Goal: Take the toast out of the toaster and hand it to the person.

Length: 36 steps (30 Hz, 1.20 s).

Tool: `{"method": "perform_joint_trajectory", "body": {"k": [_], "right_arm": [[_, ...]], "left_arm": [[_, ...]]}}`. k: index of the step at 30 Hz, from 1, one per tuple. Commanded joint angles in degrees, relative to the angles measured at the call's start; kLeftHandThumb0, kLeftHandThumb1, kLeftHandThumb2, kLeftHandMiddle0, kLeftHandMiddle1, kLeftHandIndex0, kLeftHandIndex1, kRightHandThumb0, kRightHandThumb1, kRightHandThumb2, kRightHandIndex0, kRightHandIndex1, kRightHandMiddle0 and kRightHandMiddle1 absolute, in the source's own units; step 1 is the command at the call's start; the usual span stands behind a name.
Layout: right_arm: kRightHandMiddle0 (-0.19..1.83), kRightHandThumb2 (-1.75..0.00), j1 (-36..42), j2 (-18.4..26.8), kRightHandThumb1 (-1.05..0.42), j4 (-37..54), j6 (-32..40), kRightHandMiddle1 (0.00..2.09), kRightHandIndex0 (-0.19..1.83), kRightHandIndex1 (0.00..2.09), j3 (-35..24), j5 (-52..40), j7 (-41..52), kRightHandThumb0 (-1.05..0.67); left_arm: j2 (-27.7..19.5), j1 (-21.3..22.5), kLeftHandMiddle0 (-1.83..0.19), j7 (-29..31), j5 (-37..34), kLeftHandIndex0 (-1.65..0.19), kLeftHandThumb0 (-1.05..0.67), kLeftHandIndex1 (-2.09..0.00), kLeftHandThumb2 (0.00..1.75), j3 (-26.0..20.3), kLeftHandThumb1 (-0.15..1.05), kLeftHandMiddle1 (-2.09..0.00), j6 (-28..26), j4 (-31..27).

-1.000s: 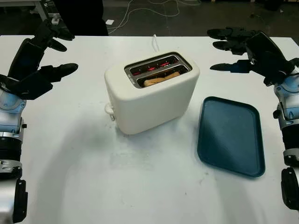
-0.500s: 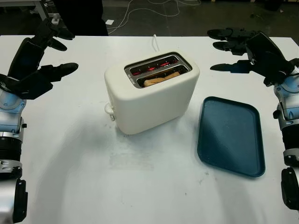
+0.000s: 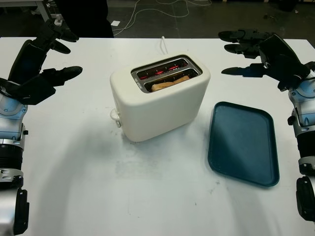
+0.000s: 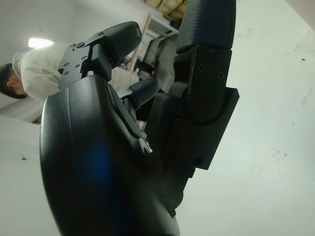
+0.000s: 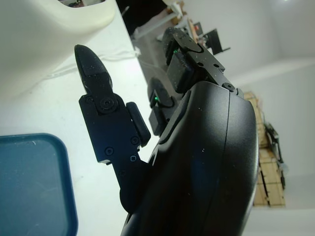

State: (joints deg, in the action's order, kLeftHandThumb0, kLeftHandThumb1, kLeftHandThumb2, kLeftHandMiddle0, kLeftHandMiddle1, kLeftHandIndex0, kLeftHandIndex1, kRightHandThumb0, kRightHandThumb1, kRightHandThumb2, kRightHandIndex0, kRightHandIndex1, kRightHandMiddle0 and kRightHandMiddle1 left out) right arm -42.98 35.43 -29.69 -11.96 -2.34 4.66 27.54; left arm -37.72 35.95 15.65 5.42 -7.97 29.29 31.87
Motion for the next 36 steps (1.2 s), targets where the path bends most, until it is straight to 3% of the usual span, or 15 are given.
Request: {"method": "perform_joint_trajectory", "body": {"k": [1, 36], "right_arm": [[0.5, 0.0, -0.5, -0.3, -0.75, -0.5, -0.8, 0.0, 0.5, 0.01, -0.3, -1.0, 0.4, -0.42], [0.5, 0.0, -0.8, -0.3, -0.76, -1.7, -1.9, 0.0, 0.5, 0.01, -0.1, -1.5, 0.6, -0.43]], "left_arm": [[-0.5, -0.8, 0.0, -0.3, -0.1, 0.0, -1.05, -1.3, 0.3, -0.3, 0.92, -1.49, 0.3, -0.3], [-0.5, -0.6, 0.0, -0.3, -0.2, 0.0, -1.05, -1.28, 0.29, -0.3, 0.92, -1.47, 0.1, 0.0]]}}
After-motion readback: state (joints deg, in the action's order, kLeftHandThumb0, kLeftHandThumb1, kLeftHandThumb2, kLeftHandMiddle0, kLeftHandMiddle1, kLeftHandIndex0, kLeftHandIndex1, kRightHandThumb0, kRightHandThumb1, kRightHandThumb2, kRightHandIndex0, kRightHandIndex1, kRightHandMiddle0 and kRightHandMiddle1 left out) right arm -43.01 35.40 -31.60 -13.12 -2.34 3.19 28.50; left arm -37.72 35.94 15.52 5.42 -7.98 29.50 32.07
